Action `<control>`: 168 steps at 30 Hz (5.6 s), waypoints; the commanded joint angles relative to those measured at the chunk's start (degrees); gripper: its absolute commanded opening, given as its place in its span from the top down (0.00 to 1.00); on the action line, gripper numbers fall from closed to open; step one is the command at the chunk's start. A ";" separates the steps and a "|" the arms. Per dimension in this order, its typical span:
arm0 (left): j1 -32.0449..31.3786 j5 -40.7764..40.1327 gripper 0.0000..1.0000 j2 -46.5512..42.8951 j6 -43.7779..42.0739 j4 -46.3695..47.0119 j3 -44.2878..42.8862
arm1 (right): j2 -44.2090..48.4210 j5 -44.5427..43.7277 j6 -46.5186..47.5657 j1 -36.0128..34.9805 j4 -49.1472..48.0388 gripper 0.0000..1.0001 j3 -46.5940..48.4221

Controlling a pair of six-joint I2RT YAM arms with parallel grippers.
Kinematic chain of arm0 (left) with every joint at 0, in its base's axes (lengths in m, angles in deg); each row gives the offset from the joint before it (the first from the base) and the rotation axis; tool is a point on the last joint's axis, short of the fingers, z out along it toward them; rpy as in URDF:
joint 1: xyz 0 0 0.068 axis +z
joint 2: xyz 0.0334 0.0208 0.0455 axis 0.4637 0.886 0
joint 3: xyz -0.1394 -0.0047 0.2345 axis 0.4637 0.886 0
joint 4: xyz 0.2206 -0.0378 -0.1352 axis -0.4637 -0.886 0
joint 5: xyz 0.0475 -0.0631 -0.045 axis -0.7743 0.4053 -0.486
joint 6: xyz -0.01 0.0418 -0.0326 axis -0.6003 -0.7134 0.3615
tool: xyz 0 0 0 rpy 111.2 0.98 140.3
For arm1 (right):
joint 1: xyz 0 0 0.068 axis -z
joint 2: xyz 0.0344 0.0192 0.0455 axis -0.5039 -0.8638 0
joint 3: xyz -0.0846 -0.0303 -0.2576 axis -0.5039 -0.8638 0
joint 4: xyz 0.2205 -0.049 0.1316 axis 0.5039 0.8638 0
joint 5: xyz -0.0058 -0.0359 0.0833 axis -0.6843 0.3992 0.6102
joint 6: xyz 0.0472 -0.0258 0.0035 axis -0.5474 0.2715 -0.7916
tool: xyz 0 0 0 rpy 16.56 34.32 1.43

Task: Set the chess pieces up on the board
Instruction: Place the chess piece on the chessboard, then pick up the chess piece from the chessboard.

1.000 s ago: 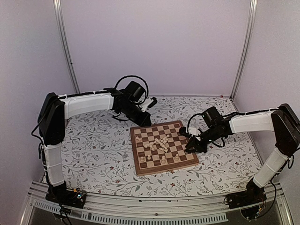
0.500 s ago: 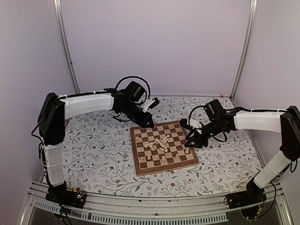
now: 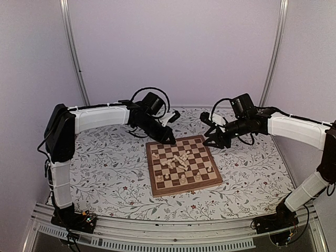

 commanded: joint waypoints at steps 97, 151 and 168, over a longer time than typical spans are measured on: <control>-13.22 -32.72 0.66 0.27 -10.07 -22.34 -19.18 | 2.30 -0.06 -1.17 2.70 -0.23 0.50 -4.43; -1.05 -32.41 0.55 -20.51 1.02 14.15 12.45 | -28.40 -8.70 -5.01 -13.82 9.14 0.60 15.23; -1.05 -25.80 0.55 -19.31 1.68 14.44 12.03 | -17.76 -1.31 -4.22 -8.66 11.15 0.79 12.63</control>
